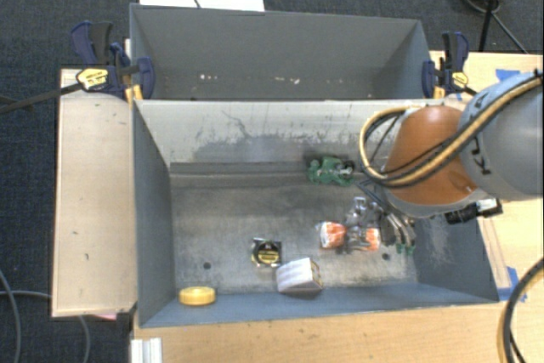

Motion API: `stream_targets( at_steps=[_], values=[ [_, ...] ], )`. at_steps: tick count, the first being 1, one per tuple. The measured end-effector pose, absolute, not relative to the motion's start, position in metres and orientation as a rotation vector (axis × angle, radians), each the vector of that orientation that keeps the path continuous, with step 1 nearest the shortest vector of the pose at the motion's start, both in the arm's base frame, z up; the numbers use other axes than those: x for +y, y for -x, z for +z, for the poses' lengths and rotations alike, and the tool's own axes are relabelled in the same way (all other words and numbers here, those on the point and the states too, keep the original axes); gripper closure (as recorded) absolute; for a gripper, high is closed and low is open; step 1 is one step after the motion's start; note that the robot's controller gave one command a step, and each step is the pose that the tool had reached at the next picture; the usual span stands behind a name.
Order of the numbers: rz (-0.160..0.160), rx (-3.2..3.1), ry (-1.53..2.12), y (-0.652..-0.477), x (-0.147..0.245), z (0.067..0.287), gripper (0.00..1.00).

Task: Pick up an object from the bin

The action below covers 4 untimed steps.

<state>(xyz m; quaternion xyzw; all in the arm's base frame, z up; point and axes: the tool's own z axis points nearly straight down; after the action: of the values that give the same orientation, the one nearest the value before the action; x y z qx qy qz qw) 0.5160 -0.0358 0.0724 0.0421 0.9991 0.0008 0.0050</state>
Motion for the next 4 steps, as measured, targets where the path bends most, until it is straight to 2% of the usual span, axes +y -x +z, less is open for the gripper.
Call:
stream_targets(
  at_steps=[4],
  values=[
    [0.001,3.135,-0.132,-0.515,-0.036,0.096,1.00]
  ],
)
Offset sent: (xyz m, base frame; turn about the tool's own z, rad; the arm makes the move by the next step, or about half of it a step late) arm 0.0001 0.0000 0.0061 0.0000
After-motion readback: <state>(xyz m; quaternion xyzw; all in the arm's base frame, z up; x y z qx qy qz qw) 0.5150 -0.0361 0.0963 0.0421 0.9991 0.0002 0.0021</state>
